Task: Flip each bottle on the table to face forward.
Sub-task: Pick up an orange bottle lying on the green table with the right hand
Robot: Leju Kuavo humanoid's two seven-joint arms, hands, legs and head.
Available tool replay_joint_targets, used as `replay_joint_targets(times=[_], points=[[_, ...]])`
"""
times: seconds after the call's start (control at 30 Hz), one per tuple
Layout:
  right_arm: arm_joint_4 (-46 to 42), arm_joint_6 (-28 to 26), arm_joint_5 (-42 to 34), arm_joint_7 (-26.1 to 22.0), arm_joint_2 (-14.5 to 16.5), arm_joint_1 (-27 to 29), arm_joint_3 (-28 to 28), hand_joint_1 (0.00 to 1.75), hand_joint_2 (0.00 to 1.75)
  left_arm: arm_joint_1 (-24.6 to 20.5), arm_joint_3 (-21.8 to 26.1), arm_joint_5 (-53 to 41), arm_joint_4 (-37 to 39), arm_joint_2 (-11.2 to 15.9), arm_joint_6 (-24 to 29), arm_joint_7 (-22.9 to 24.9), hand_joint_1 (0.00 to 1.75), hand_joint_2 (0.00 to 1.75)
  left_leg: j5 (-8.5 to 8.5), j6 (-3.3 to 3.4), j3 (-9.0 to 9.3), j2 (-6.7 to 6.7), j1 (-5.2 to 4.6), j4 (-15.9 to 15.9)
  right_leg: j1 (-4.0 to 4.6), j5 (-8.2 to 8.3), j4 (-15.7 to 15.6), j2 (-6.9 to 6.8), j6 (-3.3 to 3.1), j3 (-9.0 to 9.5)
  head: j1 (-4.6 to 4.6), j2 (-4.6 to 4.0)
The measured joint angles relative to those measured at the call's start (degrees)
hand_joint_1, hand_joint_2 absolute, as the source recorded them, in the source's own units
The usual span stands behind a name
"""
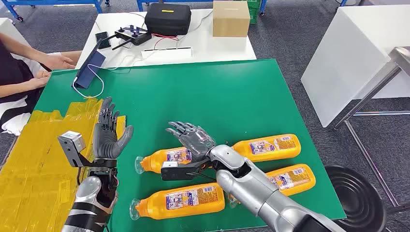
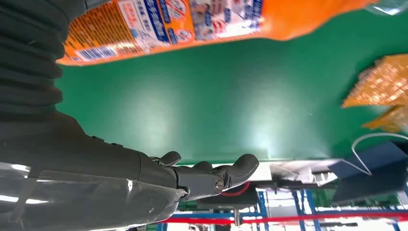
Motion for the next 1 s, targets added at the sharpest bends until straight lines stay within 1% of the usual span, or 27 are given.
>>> replay_joint_targets(times=[0.23,0.43,0.83,0.87,0.9,1.0], points=[[3.7,-1.5,1.1,1.8,0.1,0.0,0.3,0.00,1.75,0.0,0.9,0.2,0.1,0.0,0.8,-0.1,0.00,1.75,0.00,0.00,-0.01,0.00,0.00,0.0,0.00,0.00,0.0,0.00,0.00,0.00,-0.01,-0.01],[7.8,-2.0,1.0,2.0,0.4,0.0,0.6,0.00,1.75,0.0,2.3,0.4,0.1,0.0,1.1,-0.1,0.00,1.75,0.00,0.00,-0.01,-0.01,0.01,0.0,0.00,0.00,0.0,0.00,0.00,0.00,0.00,-0.01],[16.0,-1.8,-0.2,1.2,3.2,-0.6,0.5,0.00,1.75,0.0,2.6,0.8,0.1,0.0,1.0,-0.1,0.00,1.75,0.00,0.00,0.01,0.01,0.00,0.0,0.00,0.00,0.0,0.01,0.00,0.00,-0.01,-0.01],[16.4,-1.8,-0.2,1.2,3.4,-0.7,0.5,0.03,1.75,0.0,2.6,0.8,0.2,0.0,1.0,-0.1,0.00,1.75,0.00,0.00,0.02,0.01,0.00,0.0,0.00,0.00,0.0,0.01,0.00,0.00,-0.01,-0.01],[16.8,-1.8,-0.2,1.2,3.5,-0.9,0.5,0.30,1.75,0.0,2.6,0.8,0.2,0.0,1.0,-0.1,0.00,1.75,0.00,0.00,0.02,0.01,0.00,0.0,0.00,0.00,0.0,0.01,0.00,0.01,-0.01,-0.01],[18.0,-1.8,-0.2,1.2,4.0,-1.3,0.4,1.42,1.75,-0.1,2.6,0.9,0.2,0.0,0.9,-0.1,0.00,1.75,0.00,0.00,0.05,0.01,0.00,0.0,0.00,0.00,0.0,0.01,0.00,0.02,-0.01,-0.01]])
